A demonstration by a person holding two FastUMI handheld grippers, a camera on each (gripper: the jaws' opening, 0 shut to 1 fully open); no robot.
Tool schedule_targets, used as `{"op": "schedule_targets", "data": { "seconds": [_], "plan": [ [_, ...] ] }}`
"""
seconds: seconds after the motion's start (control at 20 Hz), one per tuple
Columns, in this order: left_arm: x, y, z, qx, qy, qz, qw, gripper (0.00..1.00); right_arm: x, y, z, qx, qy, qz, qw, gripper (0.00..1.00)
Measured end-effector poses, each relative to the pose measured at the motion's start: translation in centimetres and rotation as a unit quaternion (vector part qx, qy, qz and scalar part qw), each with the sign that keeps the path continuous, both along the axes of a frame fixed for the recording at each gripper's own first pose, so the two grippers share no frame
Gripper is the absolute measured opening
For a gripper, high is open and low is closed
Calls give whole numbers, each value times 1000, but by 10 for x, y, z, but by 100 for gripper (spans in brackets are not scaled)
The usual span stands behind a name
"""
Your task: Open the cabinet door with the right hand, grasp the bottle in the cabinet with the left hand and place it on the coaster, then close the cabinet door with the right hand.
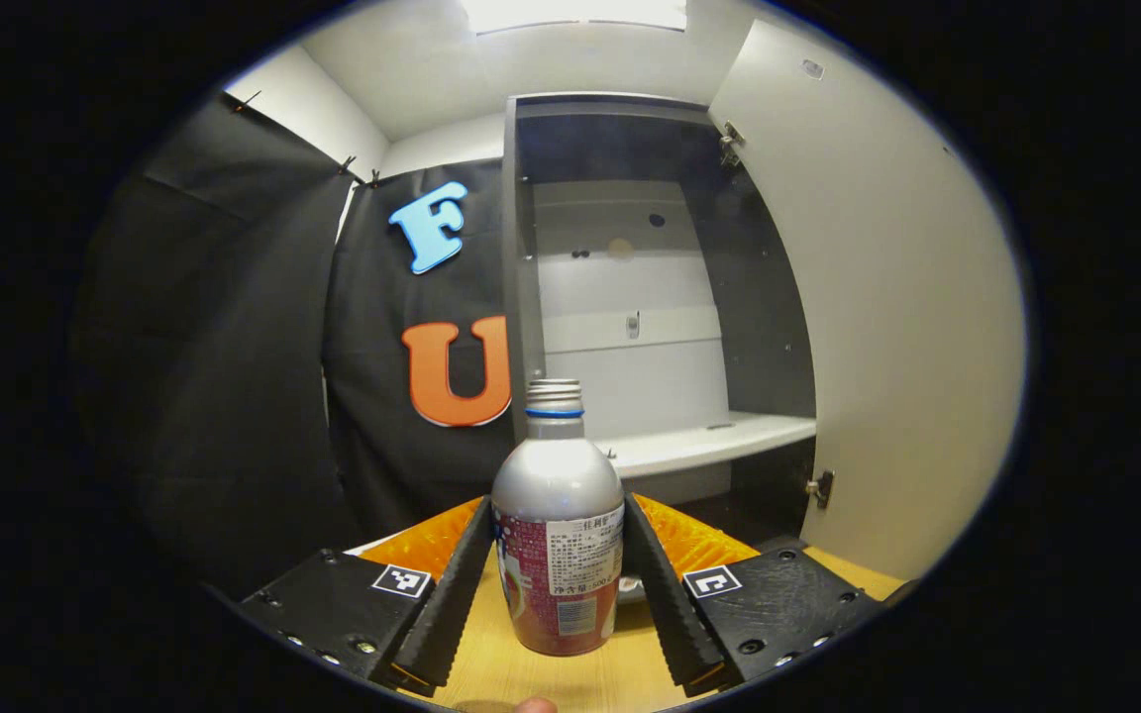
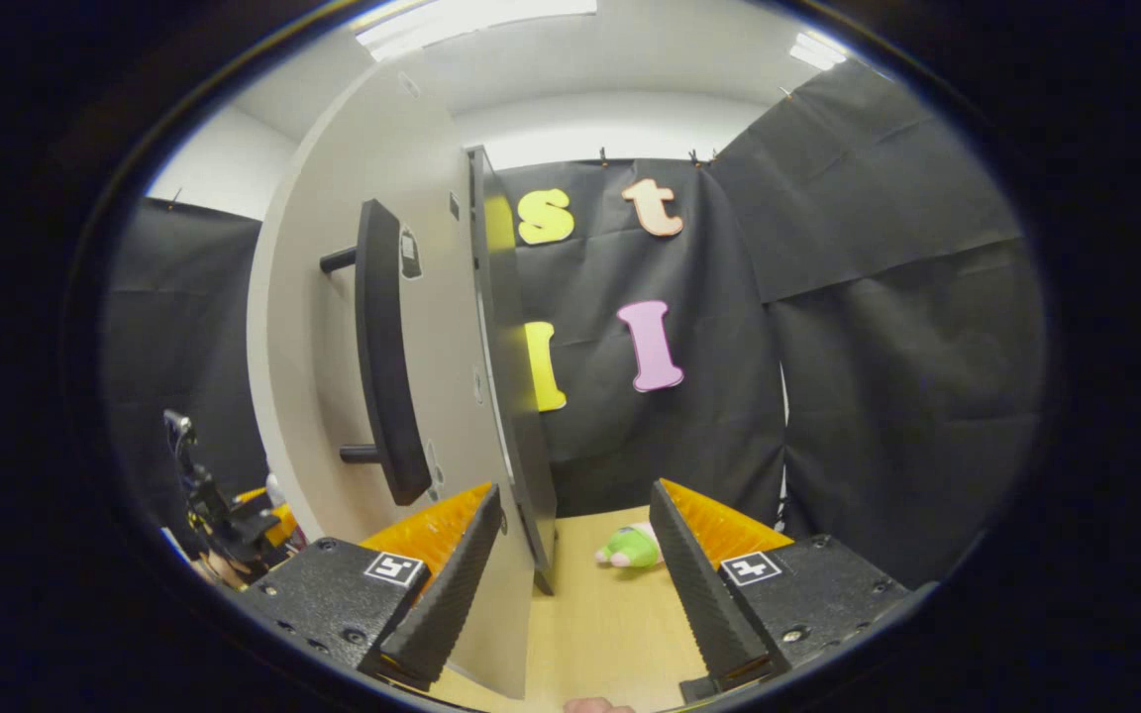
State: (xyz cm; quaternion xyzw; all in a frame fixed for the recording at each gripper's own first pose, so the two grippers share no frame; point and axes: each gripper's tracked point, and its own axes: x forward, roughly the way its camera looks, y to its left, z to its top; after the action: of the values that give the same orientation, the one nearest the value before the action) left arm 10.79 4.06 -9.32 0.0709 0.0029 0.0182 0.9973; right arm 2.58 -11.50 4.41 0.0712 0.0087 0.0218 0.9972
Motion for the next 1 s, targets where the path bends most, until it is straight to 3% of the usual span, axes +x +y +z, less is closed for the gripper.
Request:
{"op": "schedule_targets", "data": {
  "seconds": [0.35, 0.7, 1.0],
  "plan": [
    [-43, 70, -97, -16, 24, 124, 992, 77, -9, 7, -4, 6, 10, 9, 1000, 94],
    [-44, 95, -153, -32, 48, 172, 983, 77, -14, 9, 3, -5, 15, 2, 1000, 94],
    [-46, 97, -170, -32, 45, 177, 983, 76, -10, 16, 6, -20, 20, -4, 1000, 94]
  ]
}}
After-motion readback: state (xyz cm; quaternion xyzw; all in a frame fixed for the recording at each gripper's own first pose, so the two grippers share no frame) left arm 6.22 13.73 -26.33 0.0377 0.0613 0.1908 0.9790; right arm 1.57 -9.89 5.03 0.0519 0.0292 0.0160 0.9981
